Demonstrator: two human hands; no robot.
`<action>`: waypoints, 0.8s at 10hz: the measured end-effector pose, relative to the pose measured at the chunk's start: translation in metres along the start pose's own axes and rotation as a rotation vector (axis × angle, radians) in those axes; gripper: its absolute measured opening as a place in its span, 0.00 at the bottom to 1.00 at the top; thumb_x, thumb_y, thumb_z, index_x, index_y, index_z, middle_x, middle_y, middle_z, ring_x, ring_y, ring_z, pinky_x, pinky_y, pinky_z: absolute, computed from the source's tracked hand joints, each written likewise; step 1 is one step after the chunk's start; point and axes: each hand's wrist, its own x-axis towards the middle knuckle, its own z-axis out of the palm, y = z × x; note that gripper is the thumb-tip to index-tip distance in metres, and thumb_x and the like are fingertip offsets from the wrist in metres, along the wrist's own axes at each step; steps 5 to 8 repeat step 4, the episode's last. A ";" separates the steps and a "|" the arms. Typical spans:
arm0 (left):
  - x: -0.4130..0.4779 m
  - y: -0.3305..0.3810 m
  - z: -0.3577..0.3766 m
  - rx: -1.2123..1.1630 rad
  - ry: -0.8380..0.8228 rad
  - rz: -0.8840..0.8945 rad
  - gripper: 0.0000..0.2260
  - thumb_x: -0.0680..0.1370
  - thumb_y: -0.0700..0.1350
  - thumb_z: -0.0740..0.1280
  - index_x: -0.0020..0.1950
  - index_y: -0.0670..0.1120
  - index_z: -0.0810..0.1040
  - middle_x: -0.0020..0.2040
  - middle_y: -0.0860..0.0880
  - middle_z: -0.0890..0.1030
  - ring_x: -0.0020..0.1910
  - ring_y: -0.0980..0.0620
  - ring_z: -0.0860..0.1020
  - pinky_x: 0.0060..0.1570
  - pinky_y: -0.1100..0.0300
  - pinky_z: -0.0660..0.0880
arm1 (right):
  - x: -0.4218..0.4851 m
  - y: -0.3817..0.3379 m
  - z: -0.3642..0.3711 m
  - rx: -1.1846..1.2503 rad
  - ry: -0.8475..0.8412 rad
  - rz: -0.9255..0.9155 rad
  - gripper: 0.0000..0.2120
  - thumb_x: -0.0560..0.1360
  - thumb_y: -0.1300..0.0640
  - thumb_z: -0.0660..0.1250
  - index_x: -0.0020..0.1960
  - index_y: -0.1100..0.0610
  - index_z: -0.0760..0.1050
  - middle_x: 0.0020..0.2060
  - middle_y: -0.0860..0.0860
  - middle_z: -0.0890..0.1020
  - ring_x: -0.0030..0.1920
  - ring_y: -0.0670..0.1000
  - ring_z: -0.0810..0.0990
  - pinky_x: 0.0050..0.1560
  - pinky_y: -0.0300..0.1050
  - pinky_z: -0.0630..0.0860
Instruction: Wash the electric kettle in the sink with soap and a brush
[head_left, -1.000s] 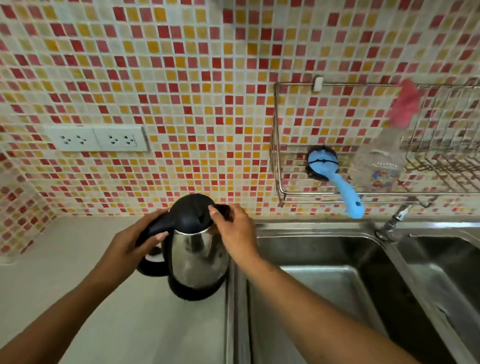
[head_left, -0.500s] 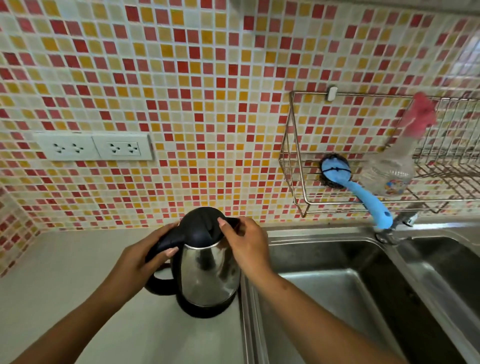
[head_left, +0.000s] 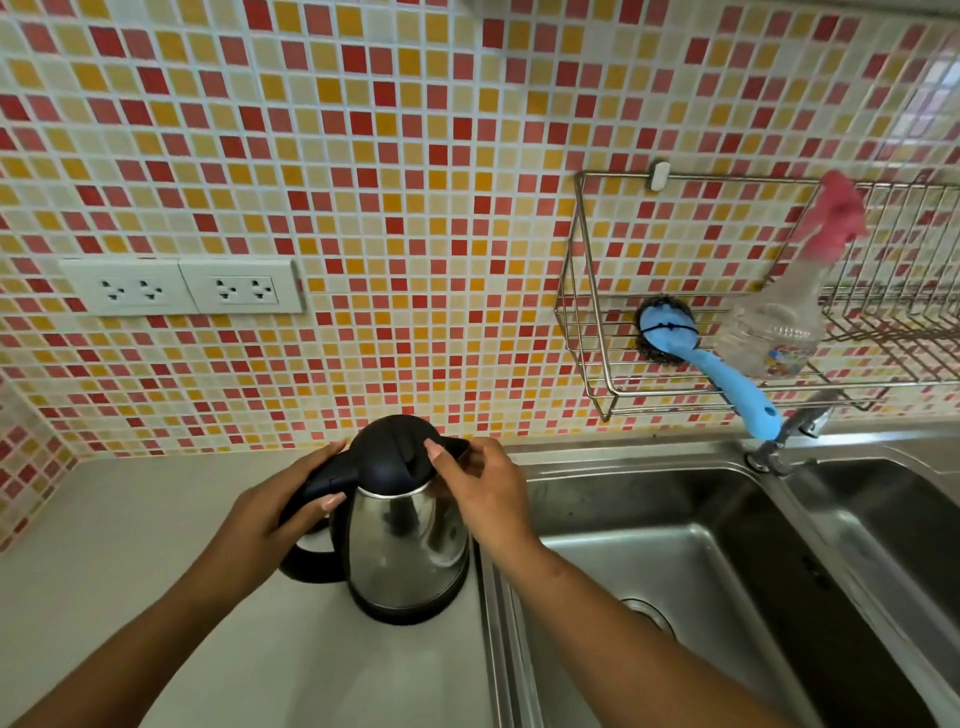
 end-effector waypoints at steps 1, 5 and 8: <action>-0.001 0.000 0.002 0.049 0.022 -0.015 0.23 0.77 0.51 0.63 0.69 0.66 0.62 0.58 0.76 0.72 0.58 0.73 0.70 0.55 0.77 0.65 | -0.002 0.000 0.001 -0.007 0.002 0.012 0.18 0.72 0.41 0.69 0.54 0.52 0.74 0.48 0.48 0.82 0.46 0.44 0.80 0.39 0.29 0.72; 0.004 0.020 0.013 0.137 0.133 -0.069 0.24 0.79 0.57 0.56 0.74 0.52 0.68 0.71 0.51 0.69 0.70 0.52 0.67 0.70 0.53 0.63 | 0.002 -0.006 -0.013 -0.305 -0.132 -0.034 0.26 0.77 0.38 0.60 0.66 0.56 0.69 0.57 0.52 0.78 0.58 0.52 0.77 0.54 0.45 0.73; 0.004 0.020 0.013 0.137 0.133 -0.069 0.24 0.79 0.57 0.56 0.74 0.52 0.68 0.71 0.51 0.69 0.70 0.52 0.67 0.70 0.53 0.63 | 0.002 -0.006 -0.013 -0.305 -0.132 -0.034 0.26 0.77 0.38 0.60 0.66 0.56 0.69 0.57 0.52 0.78 0.58 0.52 0.77 0.54 0.45 0.73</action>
